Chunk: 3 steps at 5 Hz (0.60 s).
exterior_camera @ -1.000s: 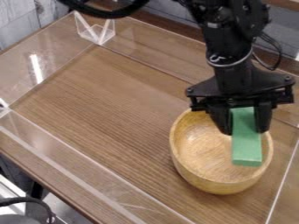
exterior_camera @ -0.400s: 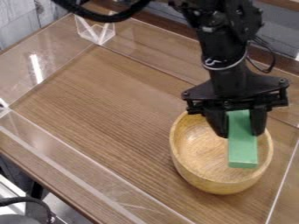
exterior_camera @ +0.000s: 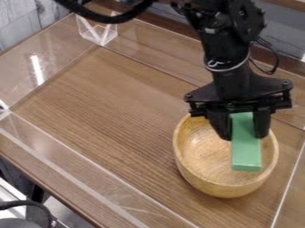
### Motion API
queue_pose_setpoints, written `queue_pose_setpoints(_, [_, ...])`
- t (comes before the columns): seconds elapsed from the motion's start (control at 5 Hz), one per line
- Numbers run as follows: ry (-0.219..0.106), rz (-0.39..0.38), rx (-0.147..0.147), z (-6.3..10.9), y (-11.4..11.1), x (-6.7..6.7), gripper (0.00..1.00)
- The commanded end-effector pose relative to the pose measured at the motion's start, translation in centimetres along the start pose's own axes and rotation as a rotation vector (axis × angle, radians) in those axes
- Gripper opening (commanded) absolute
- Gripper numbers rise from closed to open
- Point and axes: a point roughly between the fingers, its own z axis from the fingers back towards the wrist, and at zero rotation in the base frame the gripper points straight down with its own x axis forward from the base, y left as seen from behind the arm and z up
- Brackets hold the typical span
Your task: Put the green block in the brown bowl
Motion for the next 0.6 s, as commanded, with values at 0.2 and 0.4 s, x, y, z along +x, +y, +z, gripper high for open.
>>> queue_pose_setpoints(0.2, [-0.016,0.009,-0.019,0.50,-0.15,0.61,0.00])
queue_pose_setpoints(0.4, [-0.010,0.012,-0.019,0.45,-0.08,0.64,0.00])
